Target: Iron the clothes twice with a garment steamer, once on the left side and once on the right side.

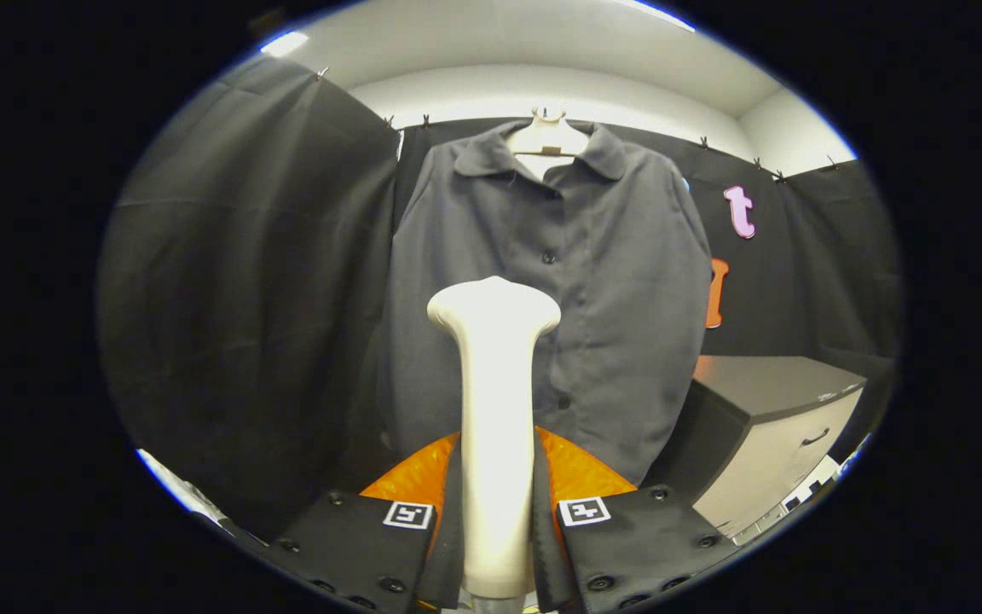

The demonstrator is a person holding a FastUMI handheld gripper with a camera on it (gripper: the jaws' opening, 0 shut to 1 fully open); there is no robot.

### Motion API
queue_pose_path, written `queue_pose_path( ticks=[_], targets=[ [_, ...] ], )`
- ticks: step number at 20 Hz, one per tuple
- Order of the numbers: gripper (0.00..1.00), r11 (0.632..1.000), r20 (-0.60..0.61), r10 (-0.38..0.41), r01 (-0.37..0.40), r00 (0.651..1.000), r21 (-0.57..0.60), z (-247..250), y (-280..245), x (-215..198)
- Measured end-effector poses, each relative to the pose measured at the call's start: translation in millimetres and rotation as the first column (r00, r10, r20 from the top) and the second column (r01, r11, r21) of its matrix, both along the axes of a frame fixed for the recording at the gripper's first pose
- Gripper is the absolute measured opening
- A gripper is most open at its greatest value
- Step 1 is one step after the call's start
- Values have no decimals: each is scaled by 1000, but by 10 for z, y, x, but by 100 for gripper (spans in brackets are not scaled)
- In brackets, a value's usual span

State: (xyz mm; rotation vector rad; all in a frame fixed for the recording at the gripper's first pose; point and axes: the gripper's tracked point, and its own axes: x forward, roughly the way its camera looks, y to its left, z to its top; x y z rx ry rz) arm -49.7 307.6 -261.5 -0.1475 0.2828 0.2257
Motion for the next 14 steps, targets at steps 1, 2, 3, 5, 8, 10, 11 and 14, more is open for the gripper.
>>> queue_pose_path(
  ticks=[1, 2, 3, 5, 8, 10, 11, 14],
  targets=[
    [40, 1000, 21, -5, 5, 1000, 5, 120, -46, 1],
    [40, 1000, 39, -13, 13, 999, 11, 228, -105, -10],
    [40, 1000, 56, -23, 22, 998, 17, 358, -157, -9],
    [40, 999, 91, -39, 36, 995, 28, 551, -314, -43],
    [40, 997, 142, -71, 68, 987, 23, 853, -531, -56],
    [40, 996, 169, -85, 81, 982, 34, 988, -695, -78],
    [40, 996, 183, -90, 85, 979, 37, 1056, -768, -85],
    [40, 995, 219, -98, 98, 971, 13, 1231, -1013, -96]
  ],
)
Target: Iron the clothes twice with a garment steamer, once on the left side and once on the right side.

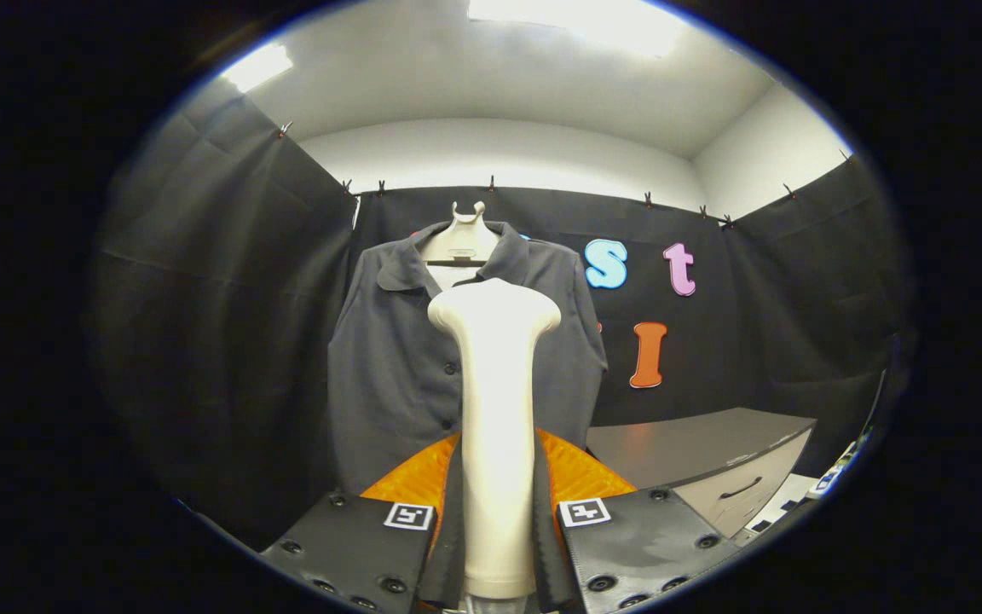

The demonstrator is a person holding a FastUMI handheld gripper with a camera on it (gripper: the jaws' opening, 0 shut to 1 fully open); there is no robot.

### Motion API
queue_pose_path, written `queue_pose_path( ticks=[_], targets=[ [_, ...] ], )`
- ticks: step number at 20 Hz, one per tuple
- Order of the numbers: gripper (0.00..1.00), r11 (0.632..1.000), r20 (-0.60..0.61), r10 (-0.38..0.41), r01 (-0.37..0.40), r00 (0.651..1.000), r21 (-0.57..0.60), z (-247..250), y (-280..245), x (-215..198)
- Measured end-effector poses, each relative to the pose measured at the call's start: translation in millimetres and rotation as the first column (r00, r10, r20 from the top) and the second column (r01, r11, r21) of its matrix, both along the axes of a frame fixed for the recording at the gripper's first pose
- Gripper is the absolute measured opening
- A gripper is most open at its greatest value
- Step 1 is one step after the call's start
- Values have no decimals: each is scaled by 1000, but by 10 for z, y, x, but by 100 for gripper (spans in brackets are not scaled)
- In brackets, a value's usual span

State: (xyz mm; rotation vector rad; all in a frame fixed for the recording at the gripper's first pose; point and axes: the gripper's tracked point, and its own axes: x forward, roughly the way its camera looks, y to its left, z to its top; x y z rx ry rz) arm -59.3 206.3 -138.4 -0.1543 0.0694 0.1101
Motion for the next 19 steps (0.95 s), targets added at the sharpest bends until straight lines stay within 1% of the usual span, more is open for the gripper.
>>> queue_pose_path(
  ticks=[5, 10, 14, 19],
  targets=[
    [40, 1000, 8, -2, 2, 1000, 21, 102, -321, -131],
    [40, 1000, 3, -30, 30, 1000, 5, 136, -575, -224],
    [40, 998, -12, -42, 43, 999, 51, 170, -685, -260],
    [40, 997, -7, -71, 71, 997, 35, 169, -766, -247]
  ],
)
